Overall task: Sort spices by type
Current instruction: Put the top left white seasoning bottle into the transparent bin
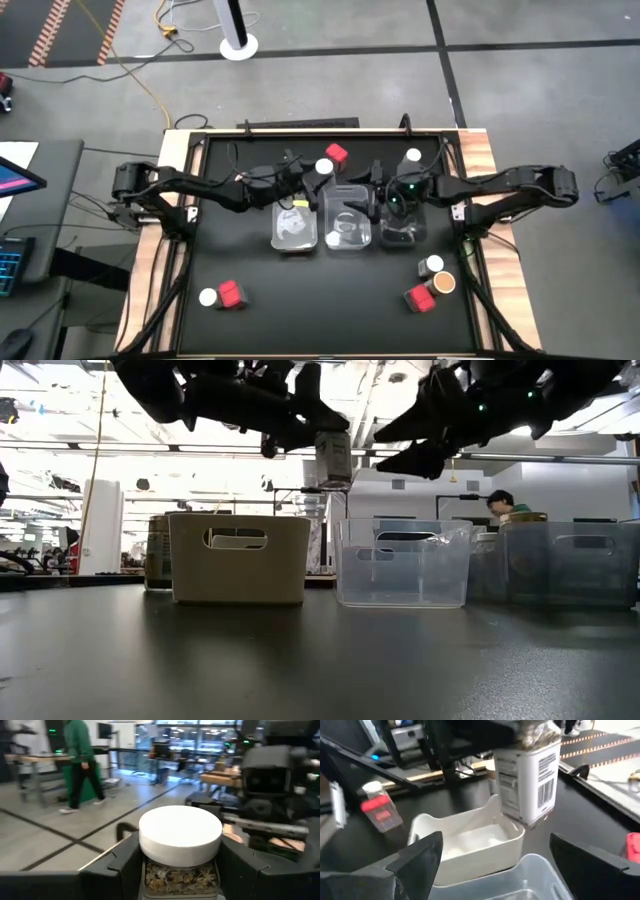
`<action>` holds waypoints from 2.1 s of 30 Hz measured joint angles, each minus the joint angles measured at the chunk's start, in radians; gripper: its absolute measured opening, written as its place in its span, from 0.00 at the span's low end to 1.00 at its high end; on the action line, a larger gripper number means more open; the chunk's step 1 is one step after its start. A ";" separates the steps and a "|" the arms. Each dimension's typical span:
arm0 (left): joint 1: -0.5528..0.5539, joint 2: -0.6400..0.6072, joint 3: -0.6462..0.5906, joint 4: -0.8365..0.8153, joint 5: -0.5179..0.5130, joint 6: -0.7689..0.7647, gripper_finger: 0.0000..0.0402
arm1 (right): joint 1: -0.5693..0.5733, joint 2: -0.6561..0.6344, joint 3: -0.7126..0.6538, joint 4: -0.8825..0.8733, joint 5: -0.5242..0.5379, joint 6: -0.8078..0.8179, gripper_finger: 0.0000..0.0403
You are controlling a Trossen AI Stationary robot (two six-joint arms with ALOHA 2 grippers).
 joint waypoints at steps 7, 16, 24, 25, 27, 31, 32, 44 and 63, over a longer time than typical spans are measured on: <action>-0.043 0.000 0.000 0.007 -0.151 -0.014 0.50 | -0.027 0.073 0.000 0.002 0.008 0.014 0.98; -0.085 0.000 0.000 0.024 -0.202 -0.043 0.50 | 0.077 0.150 0.000 0.186 0.188 -0.199 0.98; -0.081 0.001 0.000 0.043 -0.212 -0.031 0.50 | 0.178 0.275 0.048 0.361 0.454 -0.349 0.97; -0.082 0.001 0.000 0.052 -0.212 -0.025 0.50 | 0.182 0.295 0.068 0.363 0.463 -0.348 0.97; -0.081 0.001 0.000 0.064 -0.212 -0.022 0.50 | 0.189 0.335 0.114 0.364 0.537 -0.351 0.97; -0.081 0.001 0.000 0.064 -0.211 -0.008 0.50 | 0.196 0.389 0.194 0.367 0.684 -0.350 0.97; -0.081 0.001 0.000 0.064 -0.211 -0.007 0.50 | 0.195 0.398 0.209 0.367 0.684 -0.338 0.97; -0.082 0.002 0.000 0.085 -0.126 0.010 0.50 | 0.193 0.440 0.244 0.349 0.630 -0.320 0.93; -0.079 0.002 0.000 0.073 -0.105 -0.076 0.50 | 0.194 0.440 0.244 0.355 0.686 -0.325 0.65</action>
